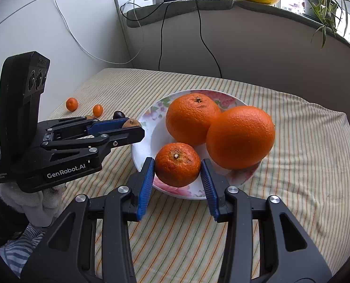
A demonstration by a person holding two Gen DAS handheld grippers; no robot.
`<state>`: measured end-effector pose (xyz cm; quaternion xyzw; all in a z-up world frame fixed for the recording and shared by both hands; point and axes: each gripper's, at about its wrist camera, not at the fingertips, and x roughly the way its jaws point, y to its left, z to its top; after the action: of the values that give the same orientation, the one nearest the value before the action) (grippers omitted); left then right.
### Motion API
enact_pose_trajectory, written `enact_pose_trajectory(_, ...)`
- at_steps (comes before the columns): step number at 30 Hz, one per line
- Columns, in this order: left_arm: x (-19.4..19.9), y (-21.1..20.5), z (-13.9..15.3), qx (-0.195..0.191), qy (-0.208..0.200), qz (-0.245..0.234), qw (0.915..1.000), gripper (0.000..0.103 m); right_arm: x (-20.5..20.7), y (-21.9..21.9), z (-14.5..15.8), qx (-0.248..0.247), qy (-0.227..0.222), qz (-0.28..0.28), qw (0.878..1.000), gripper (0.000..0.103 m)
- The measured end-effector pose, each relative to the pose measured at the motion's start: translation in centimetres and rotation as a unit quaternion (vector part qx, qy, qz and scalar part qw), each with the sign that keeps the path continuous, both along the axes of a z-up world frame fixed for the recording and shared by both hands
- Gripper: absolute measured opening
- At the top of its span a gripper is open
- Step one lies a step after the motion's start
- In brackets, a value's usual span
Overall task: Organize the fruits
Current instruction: 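Carry the tangerine and kiwi to the plate and release both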
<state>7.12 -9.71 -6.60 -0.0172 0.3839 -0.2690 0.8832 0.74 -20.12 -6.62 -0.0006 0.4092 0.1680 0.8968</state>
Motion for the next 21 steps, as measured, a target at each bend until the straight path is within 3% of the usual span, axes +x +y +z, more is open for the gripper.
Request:
enact_pose_trajectory(16,0.5,-0.9,-0.3,0.01,0.01,-0.005,0.9999,0.026,1.0,0.6,-1.1,-0.014,0.017,0.0,1.0,0.042)
enact_pose_trajectory(20,0.3,-1.1,0.0,0.008,0.004,-0.007,0.9999,0.045,1.2,0.8,-1.4,-0.015,0.02,0.002,1.0,0.043)
enact_pose_trajectory(21,0.2,-1.1,0.1,0.008,0.002,-0.007,0.9999,0.045,1.3,0.8,-1.5,-0.015,0.02,0.002,1.0,0.045)
